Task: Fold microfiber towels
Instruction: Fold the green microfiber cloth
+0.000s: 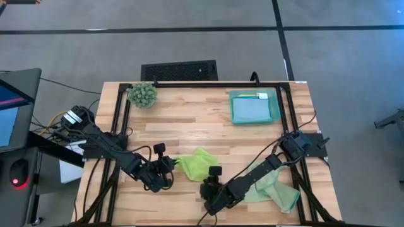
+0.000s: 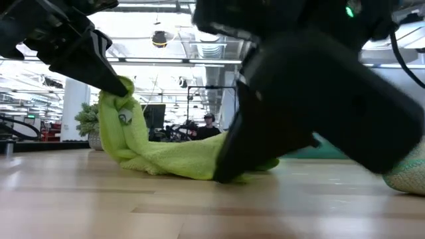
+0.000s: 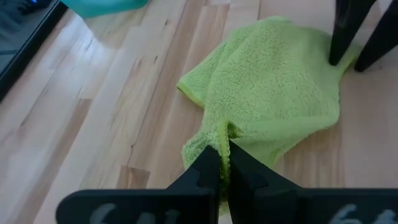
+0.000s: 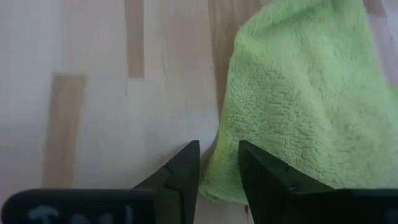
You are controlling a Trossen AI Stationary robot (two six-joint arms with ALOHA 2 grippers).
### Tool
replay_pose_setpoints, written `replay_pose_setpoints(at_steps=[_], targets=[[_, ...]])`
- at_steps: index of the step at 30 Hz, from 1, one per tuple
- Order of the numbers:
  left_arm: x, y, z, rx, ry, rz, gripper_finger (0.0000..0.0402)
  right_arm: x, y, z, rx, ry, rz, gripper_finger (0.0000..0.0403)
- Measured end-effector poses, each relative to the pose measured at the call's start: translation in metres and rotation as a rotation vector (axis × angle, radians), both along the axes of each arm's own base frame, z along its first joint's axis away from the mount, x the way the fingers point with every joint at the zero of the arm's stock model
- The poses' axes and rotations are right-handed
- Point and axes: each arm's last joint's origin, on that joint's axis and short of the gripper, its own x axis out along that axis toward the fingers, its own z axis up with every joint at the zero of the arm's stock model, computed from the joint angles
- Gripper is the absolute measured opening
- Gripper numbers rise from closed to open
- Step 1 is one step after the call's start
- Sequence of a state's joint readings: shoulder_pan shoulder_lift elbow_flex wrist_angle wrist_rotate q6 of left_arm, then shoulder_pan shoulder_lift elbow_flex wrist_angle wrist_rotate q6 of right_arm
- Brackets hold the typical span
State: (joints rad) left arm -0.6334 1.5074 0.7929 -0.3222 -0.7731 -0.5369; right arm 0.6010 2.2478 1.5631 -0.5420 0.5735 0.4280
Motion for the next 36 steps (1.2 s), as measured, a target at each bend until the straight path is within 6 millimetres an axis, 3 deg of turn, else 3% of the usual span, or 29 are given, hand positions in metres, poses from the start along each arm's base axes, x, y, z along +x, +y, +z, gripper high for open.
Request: replay_pose_setpoints(at_steps=[8, 14, 19, 21, 29, 32, 36], targets=[[0.0, 0.0, 0.0, -0.019, 0.01, -0.008, 0.0, -0.004, -0.005, -0.006, 0.122, 0.032, -0.068, 0.0103], [-0.003, -0.005, 0.0, -0.016, 0.017, -0.037, 0.0, -0.007, -0.006, -0.006, 0.141, 0.06, -0.094, 0.0013], [-0.01, -0.013, 0.004, -0.021, 0.007, -0.077, 0.0, -0.011, -0.008, 0.009, 0.126, 0.098, -0.081, 0.0009], [-0.013, -0.016, 0.009, -0.017, 0.0, -0.111, 0.0, -0.013, -0.009, 0.024, 0.1, 0.091, -0.061, 0.0006], [-0.022, -0.024, 0.066, 0.025, -0.103, -0.311, 0.0, -0.033, -0.025, 0.135, 0.056, -0.203, -0.053, 0.0004], [-0.029, -0.023, 0.082, 0.029, -0.124, -0.39, 0.0, -0.05, -0.033, 0.176, 0.036, -0.324, -0.077, 0.0003], [-0.04, -0.016, 0.099, 0.001, -0.163, -0.433, 0.0, -0.076, -0.047, 0.208, -0.034, -0.379, -0.122, 0.0002]])
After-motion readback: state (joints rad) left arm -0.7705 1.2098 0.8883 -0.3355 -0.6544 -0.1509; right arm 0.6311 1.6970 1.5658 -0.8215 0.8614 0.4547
